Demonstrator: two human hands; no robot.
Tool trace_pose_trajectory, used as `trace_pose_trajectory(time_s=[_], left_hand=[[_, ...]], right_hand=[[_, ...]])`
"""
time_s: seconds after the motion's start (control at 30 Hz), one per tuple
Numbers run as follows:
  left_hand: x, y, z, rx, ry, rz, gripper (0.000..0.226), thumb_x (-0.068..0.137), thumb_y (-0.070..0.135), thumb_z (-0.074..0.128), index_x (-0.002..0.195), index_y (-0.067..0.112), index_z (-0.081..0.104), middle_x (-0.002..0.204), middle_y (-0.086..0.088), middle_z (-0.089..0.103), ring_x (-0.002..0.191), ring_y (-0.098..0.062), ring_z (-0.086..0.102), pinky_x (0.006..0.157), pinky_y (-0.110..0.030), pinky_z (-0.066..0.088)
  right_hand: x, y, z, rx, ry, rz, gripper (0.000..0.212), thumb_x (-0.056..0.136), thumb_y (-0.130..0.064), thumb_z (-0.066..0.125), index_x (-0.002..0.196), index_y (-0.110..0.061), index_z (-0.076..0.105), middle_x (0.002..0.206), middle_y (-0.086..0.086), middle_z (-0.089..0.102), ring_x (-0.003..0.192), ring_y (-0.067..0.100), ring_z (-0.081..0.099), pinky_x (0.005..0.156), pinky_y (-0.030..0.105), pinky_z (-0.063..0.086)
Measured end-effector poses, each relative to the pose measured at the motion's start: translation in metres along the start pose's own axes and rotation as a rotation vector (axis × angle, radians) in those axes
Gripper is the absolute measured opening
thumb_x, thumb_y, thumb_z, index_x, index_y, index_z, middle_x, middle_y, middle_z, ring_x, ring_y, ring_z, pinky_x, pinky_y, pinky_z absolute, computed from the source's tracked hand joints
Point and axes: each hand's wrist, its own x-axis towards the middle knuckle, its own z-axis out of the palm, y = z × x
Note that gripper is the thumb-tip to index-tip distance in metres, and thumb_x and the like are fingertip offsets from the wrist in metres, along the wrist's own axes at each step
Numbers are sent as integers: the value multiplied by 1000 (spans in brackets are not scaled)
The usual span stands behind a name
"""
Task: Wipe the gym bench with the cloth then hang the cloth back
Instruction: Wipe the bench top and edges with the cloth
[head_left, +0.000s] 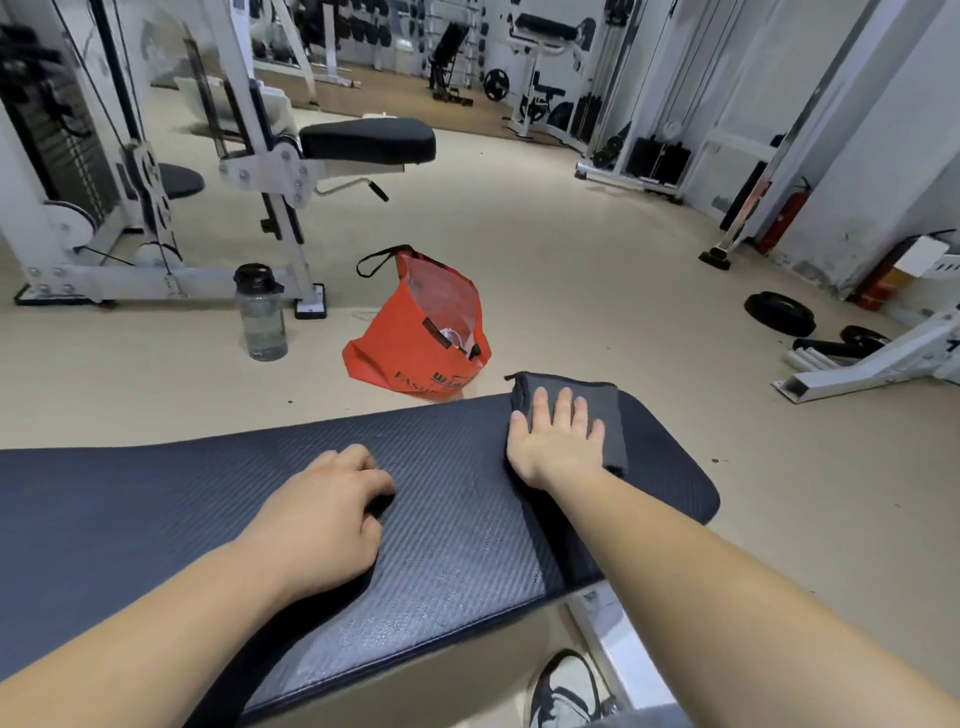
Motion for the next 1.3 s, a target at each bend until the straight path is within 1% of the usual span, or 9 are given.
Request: trace_pose_trajectory(time_s=[0.13,0.33,0.43,0.57,0.67,0.8,0.93,1.13,1.3], left_hand=[[-2,-15,-7,-103,35,-51,39,77,26,44,104,32,72,102,12,56,100,-14,59,88,-37,53],[-11,-31,-9,-78,78,-117,33,73,28,42,87,34,71,93,13,58,92,-14,62,81,-37,55],[-13,-32,-13,-63,64,-185,22,67,28,38,64,38,57,84,13,58,88,-18,62,79,-39,56],[-14,-22,-15,-58,33,-193,20,67,26,37,61,37,53,89,12,60,91,-21,61,79,-39,56],[-17,-10,-15,-78,7,-183,23,67,27,36,65,36,58,90,14,61,95,-19,62,83,-39,56],[-27,0,-16,-91,-3,-150,28,70,23,39,76,32,65,92,15,60,95,-18,62,84,-39,56],[-39,4,-17,-90,-21,-129,25,73,24,41,81,34,62,93,15,55,99,-20,61,85,-38,54],[-53,2,-22,-74,35,-136,33,80,19,45,101,30,69,104,9,58,104,-20,60,85,-41,54],[-65,-4,-31,-83,153,-190,30,87,21,47,103,30,71,106,9,58,104,-20,58,82,-42,54]], right_hand=[[-13,-42,3,35,-51,-10,69,105,-54,7,164,-23,-12,171,7,-24,156,34,-25,123,60,-14],[-75,-98,36,-104,-8,-566,67,106,-50,13,165,-26,-4,174,4,-13,158,30,-21,124,57,-13],[-116,-90,48,-144,-24,-675,66,106,-50,13,165,-26,-7,174,4,-16,158,27,-23,125,55,-14],[-131,-44,41,-192,-89,-712,66,106,-54,13,164,-33,-10,172,-2,-23,157,19,-26,126,47,-16],[-109,-5,24,-179,-131,-570,66,105,-58,14,163,-38,-11,170,-3,-26,156,15,-27,126,44,-15],[-79,38,11,-33,-94,-111,68,104,-59,14,164,-35,-9,172,3,-22,158,21,-21,127,49,-10],[-110,9,33,78,40,96,70,104,-54,12,165,-24,-6,173,9,-15,159,30,-15,126,56,-9],[-198,-77,65,-17,-6,-316,70,106,-49,15,164,-22,-14,170,8,-26,156,31,-28,123,56,-18],[-197,-106,52,-62,-296,-665,76,101,-54,26,163,-29,-11,170,1,-29,153,23,-34,123,52,-20]])
